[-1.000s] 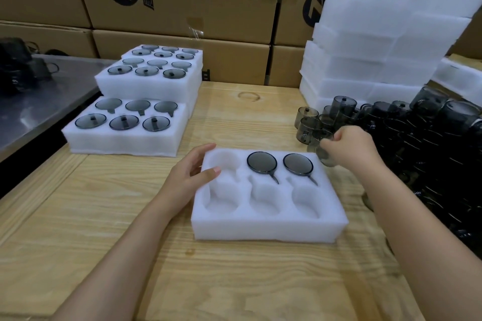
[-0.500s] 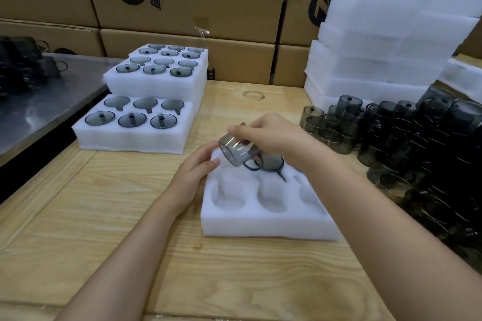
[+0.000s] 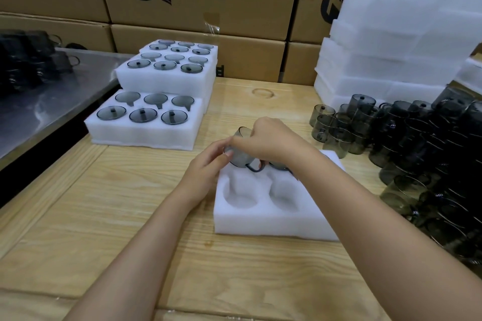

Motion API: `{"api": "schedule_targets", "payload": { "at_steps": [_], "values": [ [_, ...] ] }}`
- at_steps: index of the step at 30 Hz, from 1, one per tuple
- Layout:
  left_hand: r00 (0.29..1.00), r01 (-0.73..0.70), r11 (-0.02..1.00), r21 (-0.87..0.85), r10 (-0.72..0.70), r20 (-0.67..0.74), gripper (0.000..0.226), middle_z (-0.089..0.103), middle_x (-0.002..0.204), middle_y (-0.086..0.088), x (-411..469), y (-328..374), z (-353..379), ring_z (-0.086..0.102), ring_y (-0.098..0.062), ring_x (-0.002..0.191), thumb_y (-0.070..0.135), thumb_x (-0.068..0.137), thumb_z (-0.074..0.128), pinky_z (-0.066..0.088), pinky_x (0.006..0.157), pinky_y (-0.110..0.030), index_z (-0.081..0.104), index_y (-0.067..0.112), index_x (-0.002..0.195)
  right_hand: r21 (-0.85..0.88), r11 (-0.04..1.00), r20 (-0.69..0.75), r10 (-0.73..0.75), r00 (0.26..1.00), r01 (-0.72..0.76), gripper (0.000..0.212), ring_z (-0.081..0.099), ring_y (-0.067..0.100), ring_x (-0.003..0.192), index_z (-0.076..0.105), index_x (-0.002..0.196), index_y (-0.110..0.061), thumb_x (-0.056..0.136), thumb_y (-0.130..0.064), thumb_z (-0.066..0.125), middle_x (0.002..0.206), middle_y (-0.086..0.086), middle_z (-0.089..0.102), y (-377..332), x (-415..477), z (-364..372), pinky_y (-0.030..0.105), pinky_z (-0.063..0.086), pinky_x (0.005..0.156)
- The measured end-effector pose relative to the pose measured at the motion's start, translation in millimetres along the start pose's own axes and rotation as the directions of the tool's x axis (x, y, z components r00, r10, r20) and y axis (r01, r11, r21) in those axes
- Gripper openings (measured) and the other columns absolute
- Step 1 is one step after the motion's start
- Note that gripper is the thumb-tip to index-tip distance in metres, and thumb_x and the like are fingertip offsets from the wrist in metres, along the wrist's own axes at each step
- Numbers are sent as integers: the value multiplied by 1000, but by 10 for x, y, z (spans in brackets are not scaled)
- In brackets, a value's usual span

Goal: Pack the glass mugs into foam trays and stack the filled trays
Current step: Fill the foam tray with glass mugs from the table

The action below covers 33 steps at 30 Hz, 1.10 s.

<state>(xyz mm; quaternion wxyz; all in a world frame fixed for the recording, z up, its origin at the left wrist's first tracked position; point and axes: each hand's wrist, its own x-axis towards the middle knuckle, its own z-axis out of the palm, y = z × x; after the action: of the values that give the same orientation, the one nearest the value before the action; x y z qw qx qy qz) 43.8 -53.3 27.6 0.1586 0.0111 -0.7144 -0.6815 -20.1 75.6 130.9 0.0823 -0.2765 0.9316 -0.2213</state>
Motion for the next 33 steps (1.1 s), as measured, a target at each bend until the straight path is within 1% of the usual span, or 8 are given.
{"api": "schedule_targets", "payload": {
  "at_steps": [3,5,13,18,22,26,29,33],
  "values": [
    [1000,3,1000,-7,-3,10,49,63,126,-6,-4,-19,-11,56,-19,120,28,81,56,43,101,-33,56,11,127,2,1000,-24,-28,999,28,39,54,12,56,47,83,-12,81,-47,62,61,-4,57,38,-24,-12,24,34,42],
    [1000,10,1000,-4,-10,14,47,63,124,-6,-2,-35,-24,56,-19,119,27,80,58,42,101,-33,57,16,126,-27,999,-59,-32,998,30,55,56,21,73,39,105,-11,78,-50,65,84,2,54,33,-51,6,28,35,48],
    [1000,20,999,-34,-20,4,40,64,119,5,13,-45,-34,58,-10,112,0,90,45,47,87,-16,59,25,118,-307,950,-96,-90,991,57,49,47,24,101,54,103,-17,82,-61,53,107,6,50,23,8,218,32,40,74],
    [999,27,998,-53,-26,21,42,64,117,4,0,-15,-36,59,-11,111,6,85,39,46,82,-13,61,27,116,-292,953,83,-61,995,82,66,7,29,144,29,141,-18,93,-62,18,150,4,27,193,9,463,51,5,113],
    [1000,19,999,-36,-18,23,42,65,119,10,-4,-3,-26,58,-6,114,16,80,42,46,89,-18,61,30,115,-384,920,222,10,975,78,66,-19,26,144,4,151,-27,94,-61,6,159,-3,3,164,137,446,57,-19,109],
    [1000,26,998,-61,-25,19,38,69,109,14,-1,-3,-27,61,-6,108,6,89,45,47,82,-14,62,28,116,-335,938,215,-21,976,94,66,-16,27,144,4,151,-26,94,-60,8,159,-2,6,194,122,461,55,-17,111],
    [999,16,999,-49,-14,40,43,68,111,10,-18,6,-24,62,-2,104,12,76,52,47,80,-12,59,20,118,-118,983,188,-118,975,141,62,-7,22,146,16,150,-22,97,-55,16,158,-3,15,284,83,402,44,-10,116],
    [998,51,998,-46,-50,26,53,66,111,5,-14,-19,-37,63,-4,98,16,70,55,49,75,-14,57,21,122,206,976,-254,-9,967,63,42,40,23,130,46,136,-15,99,-33,41,142,4,46,623,119,119,32,30,105]
  ]
}}
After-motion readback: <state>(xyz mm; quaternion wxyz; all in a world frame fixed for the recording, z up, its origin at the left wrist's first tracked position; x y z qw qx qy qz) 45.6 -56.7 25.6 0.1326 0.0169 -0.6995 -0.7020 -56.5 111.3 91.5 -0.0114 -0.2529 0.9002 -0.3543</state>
